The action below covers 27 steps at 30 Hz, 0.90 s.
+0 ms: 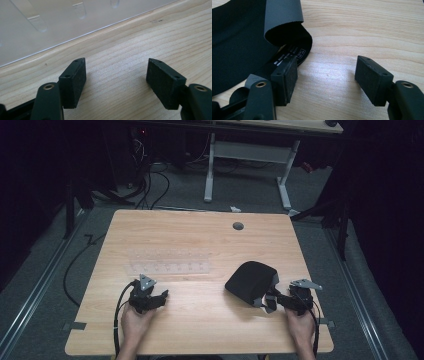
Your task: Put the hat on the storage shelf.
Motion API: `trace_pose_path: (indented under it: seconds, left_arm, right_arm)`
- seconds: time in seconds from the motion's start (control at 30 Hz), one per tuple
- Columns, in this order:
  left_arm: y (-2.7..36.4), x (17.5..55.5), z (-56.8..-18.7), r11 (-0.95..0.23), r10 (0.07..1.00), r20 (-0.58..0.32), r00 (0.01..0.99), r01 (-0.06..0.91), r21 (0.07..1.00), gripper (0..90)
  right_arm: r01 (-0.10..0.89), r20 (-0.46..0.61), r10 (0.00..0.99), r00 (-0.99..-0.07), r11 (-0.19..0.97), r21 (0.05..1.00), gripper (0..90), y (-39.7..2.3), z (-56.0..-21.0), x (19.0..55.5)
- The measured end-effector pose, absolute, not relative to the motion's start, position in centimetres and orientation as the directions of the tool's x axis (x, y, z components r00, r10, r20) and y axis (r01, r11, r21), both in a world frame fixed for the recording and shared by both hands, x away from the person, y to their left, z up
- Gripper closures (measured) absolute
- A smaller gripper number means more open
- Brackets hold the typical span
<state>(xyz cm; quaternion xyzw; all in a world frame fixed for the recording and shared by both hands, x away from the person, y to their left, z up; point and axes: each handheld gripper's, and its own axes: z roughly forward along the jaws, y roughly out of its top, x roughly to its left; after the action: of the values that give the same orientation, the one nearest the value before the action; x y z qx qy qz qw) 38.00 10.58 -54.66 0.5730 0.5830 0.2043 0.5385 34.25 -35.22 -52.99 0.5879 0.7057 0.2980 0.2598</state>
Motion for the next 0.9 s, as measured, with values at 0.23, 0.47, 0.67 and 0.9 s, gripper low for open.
trace_pose_path:
  seconds: [0.23,0.47,0.67,0.9]
  left_arm:
    - [10.58,38.0,-54.66,0.26,0.888,-0.394,0.236,0.448,0.855,32.7]
    - [10.56,38.01,-54.67,0.261,0.889,-0.393,0.234,0.447,0.856,32.5]
    - [10.55,38.02,-54.67,0.261,0.89,-0.393,0.232,0.446,0.856,32.3]
    - [10.53,38.02,-54.66,0.265,0.89,-0.395,0.229,0.446,0.855,32.0]
  right_arm:
    - [0.675,-0.016,0.985,-0.174,0.131,0.726,34.9,-35.22,-52.99,34.26]
    - [0.677,-0.016,0.985,-0.175,0.132,0.724,34.4,-35.24,-52.98,34.28]
    - [0.676,-0.012,0.983,-0.181,0.133,0.724,32.7,-35.25,-52.99,34.29]
    - [0.677,-0.008,0.982,-0.189,0.136,0.723,31.1,-35.3,-52.99,34.32]
